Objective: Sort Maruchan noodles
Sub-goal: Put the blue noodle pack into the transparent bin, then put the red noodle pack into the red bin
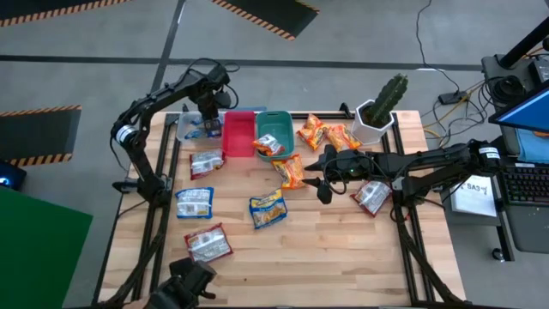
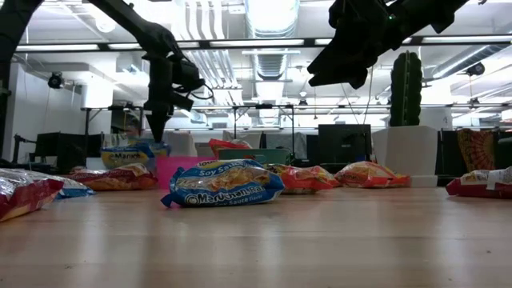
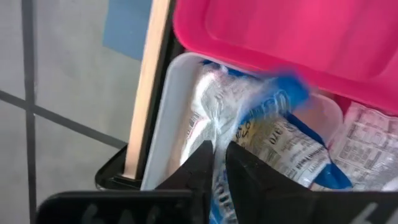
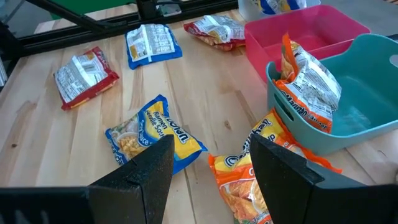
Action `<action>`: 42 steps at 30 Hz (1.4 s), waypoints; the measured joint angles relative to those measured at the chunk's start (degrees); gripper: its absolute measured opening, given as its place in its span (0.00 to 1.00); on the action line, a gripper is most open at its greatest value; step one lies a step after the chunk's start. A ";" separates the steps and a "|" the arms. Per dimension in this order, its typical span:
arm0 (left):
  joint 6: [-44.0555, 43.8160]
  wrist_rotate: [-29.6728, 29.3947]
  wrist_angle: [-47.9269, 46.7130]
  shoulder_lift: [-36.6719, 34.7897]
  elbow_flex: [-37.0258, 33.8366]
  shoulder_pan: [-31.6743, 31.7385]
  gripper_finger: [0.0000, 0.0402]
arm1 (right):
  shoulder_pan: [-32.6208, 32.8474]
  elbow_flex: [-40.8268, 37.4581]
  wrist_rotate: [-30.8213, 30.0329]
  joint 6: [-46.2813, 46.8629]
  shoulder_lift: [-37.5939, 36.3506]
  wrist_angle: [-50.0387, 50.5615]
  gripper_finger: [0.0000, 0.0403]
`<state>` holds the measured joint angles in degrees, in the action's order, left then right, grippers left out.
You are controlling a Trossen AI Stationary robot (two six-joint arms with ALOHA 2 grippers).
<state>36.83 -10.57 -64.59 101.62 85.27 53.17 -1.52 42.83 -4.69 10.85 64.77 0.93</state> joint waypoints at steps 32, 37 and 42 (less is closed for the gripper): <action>-17.47 22.17 26.52 -24.63 -22.25 -25.39 0.22 | 0.00 0.00 -1.31 26.14 6.06 0.56 0.50; -18.33 22.17 37.56 -30.74 -31.14 -30.49 0.22 | -0.35 0.00 -1.02 32.08 7.58 2.98 0.50; -20.29 22.15 47.21 -35.84 -37.98 -32.41 0.22 | -2.81 0.00 -0.85 36.30 7.12 6.04 0.50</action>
<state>16.54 11.58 -17.38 65.78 47.29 20.75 -4.33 42.83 -5.54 47.16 71.89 6.96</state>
